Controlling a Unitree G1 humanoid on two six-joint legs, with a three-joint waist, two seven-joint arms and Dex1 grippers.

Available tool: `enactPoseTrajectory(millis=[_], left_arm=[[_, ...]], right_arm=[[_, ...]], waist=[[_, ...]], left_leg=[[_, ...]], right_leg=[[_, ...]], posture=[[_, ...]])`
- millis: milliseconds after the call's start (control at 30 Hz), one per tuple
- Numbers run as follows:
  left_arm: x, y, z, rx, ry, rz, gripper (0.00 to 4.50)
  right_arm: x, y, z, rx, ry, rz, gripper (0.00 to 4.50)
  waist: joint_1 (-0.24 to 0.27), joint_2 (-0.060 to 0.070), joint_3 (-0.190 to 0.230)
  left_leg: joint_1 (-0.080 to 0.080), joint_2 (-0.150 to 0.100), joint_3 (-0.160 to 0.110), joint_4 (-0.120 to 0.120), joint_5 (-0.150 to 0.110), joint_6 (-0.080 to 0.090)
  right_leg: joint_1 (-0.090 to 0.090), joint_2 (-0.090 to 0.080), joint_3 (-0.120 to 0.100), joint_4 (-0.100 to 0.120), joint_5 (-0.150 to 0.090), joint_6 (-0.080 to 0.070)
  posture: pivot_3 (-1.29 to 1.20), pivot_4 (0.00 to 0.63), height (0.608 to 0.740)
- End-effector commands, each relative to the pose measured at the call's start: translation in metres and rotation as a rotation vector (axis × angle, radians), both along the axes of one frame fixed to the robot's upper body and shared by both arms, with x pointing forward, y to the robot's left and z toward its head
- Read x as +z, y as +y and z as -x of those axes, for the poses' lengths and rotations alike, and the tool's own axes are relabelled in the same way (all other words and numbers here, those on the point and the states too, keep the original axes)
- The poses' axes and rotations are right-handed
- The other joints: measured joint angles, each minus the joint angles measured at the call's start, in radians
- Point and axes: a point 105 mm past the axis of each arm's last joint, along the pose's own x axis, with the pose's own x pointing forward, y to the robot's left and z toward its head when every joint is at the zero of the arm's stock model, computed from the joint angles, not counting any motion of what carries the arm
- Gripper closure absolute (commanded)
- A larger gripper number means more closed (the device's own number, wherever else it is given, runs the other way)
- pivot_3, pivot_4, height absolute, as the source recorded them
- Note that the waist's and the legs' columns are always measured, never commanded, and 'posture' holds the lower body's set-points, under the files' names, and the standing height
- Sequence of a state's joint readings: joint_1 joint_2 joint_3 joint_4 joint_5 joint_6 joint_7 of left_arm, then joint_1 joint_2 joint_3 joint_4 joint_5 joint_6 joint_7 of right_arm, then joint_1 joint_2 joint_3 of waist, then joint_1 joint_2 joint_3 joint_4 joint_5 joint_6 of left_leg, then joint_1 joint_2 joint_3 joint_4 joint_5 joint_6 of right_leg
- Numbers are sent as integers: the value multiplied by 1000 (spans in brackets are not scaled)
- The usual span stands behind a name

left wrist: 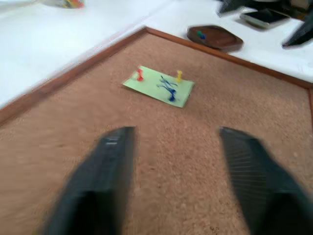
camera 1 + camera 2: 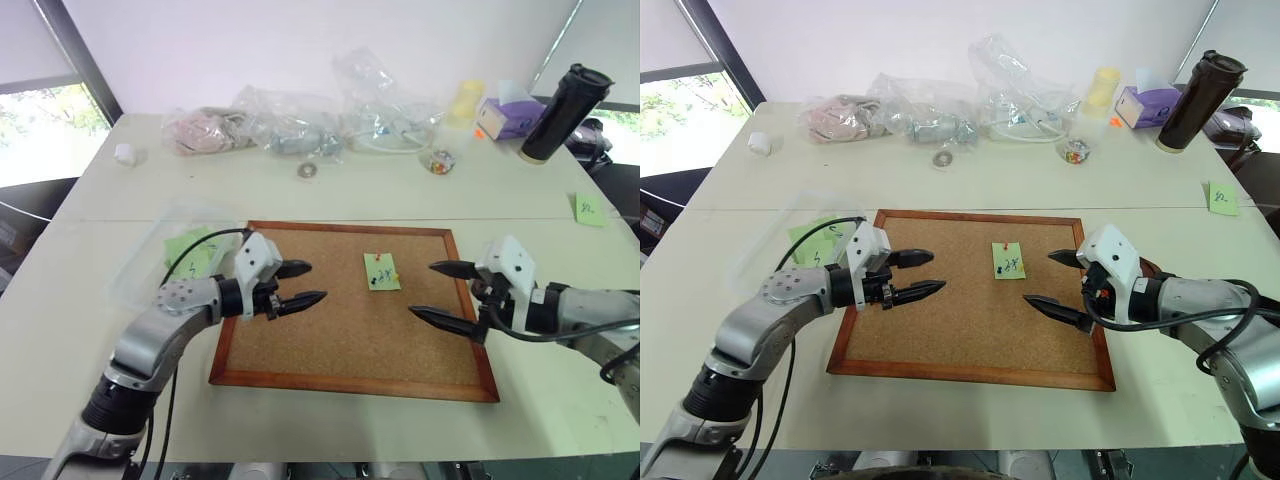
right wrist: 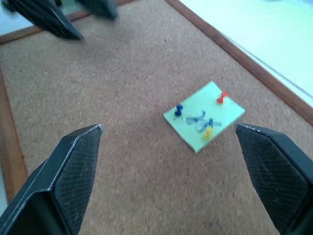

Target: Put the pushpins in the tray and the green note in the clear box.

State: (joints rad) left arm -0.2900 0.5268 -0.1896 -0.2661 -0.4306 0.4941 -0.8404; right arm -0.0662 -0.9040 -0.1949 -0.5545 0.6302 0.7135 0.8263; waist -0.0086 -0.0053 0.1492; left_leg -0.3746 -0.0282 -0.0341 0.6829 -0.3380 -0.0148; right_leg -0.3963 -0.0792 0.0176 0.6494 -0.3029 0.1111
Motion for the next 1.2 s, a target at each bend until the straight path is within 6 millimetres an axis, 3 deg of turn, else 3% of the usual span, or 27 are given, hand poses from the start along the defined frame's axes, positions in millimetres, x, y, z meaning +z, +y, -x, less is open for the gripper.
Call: enactPoseTrajectory(millis=[33, 133, 233, 467, 600, 800, 1200], left_arm=[[8, -2, -2, -18, -62, 1, 3154], [5, -2, -3, -12, -59, 6, 4407], [-3, -1, -4, -5, -67, -23, 4407], [-44, 4, -15, 75, -69, -170, 4407], [-58, 5, -16, 97, -54, -194, 4407], [-66, 6, -17, 125, -59, -208, 4407], [-65, 6, -14, 146, -62, -201, 4407]], right_arm=[[6, 3, -4, 5, -43, -7, 0], [4, 4, -7, 5, -49, -7, 0], [3, 6, -12, 6, -54, -14, 0], [-5, 7, -47, -85, -110, -9, 0], [-9, 18, -66, -113, -96, -57, 0], [-24, 24, -93, -177, -55, -72, 0], [-40, 21, -107, -191, -28, 15, 0]], waist=[[0, 0, 0], [2, 0, 0], [1, 0, 0], [-1, 0, 0], [1, 0, -1], [9, 1, -1], [17, 2, -2]], left_leg=[[0, 0, 0, 0, 0, 0], [0, 0, 0, 0, 0, 0], [0, 0, 0, 0, 0, 0], [0, 0, 0, 0, 0, 0], [0, 0, 0, 0, 0, -1], [1, -1, 0, 1, 0, -1], [1, -1, 0, 1, 1, -1]], right_leg=[[0, 0, 0, 0, 0, 0], [0, 0, 0, 0, 0, 0], [0, 0, 0, 0, 0, 0], [-1, 0, 0, 0, 0, 0], [0, 0, 0, 0, 0, 0], [1, -1, 0, 0, 0, 0], [1, -1, -1, 1, 0, 0]], posture=[[0, 150, 740], [0, 150, 740], [0, 150, 740], [0, 150, 740], [0, 150, 740], [0, 150, 740], [0, 150, 740]])
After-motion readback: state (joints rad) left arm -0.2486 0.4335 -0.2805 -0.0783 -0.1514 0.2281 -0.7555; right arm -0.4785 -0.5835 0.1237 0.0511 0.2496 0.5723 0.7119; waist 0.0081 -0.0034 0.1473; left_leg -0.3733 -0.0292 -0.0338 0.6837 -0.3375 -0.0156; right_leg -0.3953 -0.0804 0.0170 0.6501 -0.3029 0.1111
